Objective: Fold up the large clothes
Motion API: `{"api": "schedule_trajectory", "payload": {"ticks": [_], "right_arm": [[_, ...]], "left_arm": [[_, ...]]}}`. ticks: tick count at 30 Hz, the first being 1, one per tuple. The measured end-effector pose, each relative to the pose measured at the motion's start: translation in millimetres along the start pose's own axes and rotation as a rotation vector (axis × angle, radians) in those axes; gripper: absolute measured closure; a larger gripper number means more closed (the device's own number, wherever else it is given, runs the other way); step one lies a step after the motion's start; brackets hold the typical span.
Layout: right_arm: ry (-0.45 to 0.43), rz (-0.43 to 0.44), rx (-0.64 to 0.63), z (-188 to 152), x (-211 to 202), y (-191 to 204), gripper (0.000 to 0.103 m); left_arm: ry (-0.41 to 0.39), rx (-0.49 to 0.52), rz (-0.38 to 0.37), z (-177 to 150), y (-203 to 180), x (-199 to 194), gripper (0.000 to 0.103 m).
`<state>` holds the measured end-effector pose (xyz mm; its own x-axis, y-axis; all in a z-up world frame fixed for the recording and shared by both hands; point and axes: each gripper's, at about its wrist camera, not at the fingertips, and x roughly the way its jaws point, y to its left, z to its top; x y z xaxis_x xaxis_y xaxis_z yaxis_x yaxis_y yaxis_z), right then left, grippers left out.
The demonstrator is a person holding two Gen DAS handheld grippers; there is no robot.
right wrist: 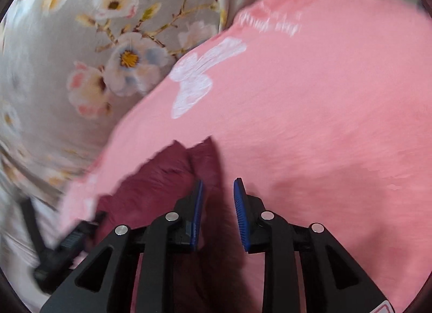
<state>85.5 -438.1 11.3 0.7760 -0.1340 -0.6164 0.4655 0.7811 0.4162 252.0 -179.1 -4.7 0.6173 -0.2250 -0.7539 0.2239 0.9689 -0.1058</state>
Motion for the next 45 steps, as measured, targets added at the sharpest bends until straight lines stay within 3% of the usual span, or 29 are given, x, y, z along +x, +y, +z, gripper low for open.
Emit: {"api": "schedule_trajectory", "payload": {"ticks": [5,9,15,24,28,32,35,37,41,45], "right_arm": [[0.033,0.067,-0.167,-16.4,-41.9,24.0,0.078],[0.07,0.088,-0.292,-27.9,-38.9,51.2,0.078],[0.154,-0.009,-0.394,-57.9,-22.8,50.6,0.078],[0.189,0.071,-0.237,-65.2,-38.1,18.1,0.078],[0.218,0.186,-0.09,-66.1,-68.4,-8.9,0.068],[0.269,0.23,-0.042,-75.0,-79.5,-19.4,0.063],[0.293,0.272,-0.014,-81.8,-77.2,-19.9,0.063],[0.302,0.273,-0.013,-86.4,-71.0,-17.1,0.063],[0.304,0.312,0.051,-87.0,-61.2,-19.5,0.063],[0.255,0.349,0.131,-77.2,-58.0,-27.5,0.055]], "left_arm": [[-0.031,0.039,-0.028,-32.3,-4.1,-54.8,0.006],[0.011,0.048,-0.024,-56.2,-15.5,-57.9,0.006],[0.036,0.024,0.011,-82.3,-4.7,-54.4,0.006],[0.096,-0.035,-0.042,-94.2,13.1,-44.2,0.005],[0.118,-0.081,-0.115,-101.4,24.4,-59.1,0.006],[0.145,-0.112,-0.224,-122.0,34.8,-83.0,0.006],[0.148,-0.065,-0.241,-139.9,35.3,-98.3,0.006],[0.15,-0.021,-0.218,-148.9,33.6,-102.5,0.006],[0.111,0.087,-0.068,-162.9,27.5,-99.1,0.005],[0.106,0.077,-0.062,-165.0,29.1,-93.4,0.005]]}}
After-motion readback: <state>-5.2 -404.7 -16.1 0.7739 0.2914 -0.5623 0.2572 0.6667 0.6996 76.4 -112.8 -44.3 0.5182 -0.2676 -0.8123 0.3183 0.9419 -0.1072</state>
